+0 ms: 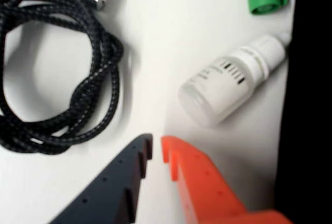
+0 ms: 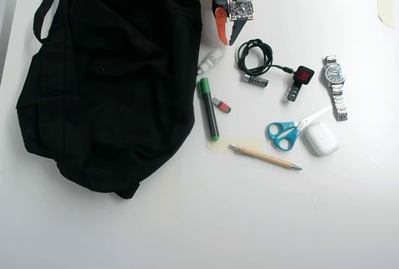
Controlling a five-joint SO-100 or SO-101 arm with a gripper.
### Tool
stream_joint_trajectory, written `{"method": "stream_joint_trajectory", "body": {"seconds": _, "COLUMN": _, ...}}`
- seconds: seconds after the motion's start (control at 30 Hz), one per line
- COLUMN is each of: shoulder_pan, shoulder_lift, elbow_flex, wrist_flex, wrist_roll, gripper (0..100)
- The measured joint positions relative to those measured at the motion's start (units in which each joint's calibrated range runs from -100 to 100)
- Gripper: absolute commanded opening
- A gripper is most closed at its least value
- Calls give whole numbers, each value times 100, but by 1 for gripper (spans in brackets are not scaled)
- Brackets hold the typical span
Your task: Put the black bike light into the black bag
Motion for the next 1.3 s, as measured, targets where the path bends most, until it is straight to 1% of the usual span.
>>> {"method": "stream_joint_trajectory", "body": {"seconds": 1.3, "shoulder_pan": -29, "shoulder_lift": -8, "elbow_flex": 0, "wrist_flex": -85, "wrist_roll": 0, "gripper": 2}}
